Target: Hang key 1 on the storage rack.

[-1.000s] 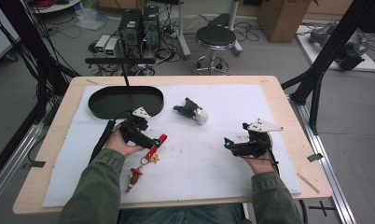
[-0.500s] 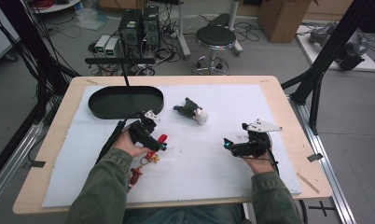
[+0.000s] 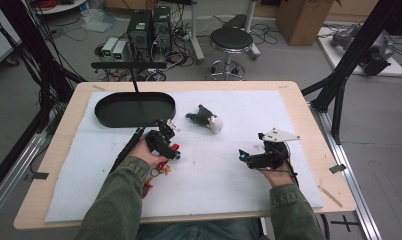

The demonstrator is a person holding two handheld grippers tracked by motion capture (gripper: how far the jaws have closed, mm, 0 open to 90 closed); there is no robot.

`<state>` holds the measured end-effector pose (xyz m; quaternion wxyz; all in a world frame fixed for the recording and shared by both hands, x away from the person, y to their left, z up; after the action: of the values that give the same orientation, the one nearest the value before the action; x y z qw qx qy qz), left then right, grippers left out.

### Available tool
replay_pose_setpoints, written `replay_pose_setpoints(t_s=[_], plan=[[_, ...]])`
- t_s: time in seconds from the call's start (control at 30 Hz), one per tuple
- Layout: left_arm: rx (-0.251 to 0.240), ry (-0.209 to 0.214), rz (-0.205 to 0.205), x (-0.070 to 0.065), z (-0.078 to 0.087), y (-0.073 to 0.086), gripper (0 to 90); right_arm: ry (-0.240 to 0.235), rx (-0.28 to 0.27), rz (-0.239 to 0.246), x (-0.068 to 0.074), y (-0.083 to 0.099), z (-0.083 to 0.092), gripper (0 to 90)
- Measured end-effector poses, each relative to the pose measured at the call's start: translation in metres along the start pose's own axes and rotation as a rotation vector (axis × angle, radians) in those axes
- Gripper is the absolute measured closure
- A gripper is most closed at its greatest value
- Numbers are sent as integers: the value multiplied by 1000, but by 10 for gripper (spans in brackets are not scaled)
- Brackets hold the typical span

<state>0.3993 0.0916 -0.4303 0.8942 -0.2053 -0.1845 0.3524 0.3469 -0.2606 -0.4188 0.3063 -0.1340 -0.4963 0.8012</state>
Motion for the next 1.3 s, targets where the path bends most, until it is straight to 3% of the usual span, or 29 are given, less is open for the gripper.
replay_pose_setpoints(t_s=[0.1, 0.2, 0.3, 0.57, 0.7, 0.77, 0.93, 1.1, 1.27, 1.3], plan=[[7, -7, 14, -3, 0, -1, 488, 0, -4, -1, 0, 0, 1, 8], [5, -6, 6, -7, 1, -3, 704, 5, -7, -3, 0, 0, 1, 8], [7, -23, -3, -10, 2, -5, 719, 7, -7, -3, 0, 0, 1, 8], [-1, 61, 25, -3, 3, -2, 734, 9, -7, -10, -1, 0, 1, 8], [-16, 55, 30, 0, 8, -2, 752, 12, -12, -5, -1, 0, 2, 8], [-32, 45, 52, 2, 12, -1, 753, 11, -13, -5, -1, 0, 2, 8], [-92, 65, 87, 12, 28, 0, 754, 9, -13, -4, -1, 0, 2, 8], [-165, 85, 185, 36, 55, 2, 754, 12, -14, -3, -1, 0, 2, 8], [-230, 93, 216, 51, 78, -1, 754, 11, -13, -1, -1, 0, 2, 8], [-266, 93, 218, 59, 91, -3, 755, 10, -14, -3, -1, 0, 2, 8]])
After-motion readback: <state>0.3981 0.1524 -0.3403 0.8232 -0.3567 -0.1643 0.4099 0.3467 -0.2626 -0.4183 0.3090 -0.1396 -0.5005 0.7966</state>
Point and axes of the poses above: each handheld gripper's, and its own axes: z roughly backward along the jaws, y roughly out of its underside, x roughly to its left, the point moved 1 cm from there along -z, roughly forward along the jaws, and after that the axes turned 12 degrees about -y, right-handed, at the moved point
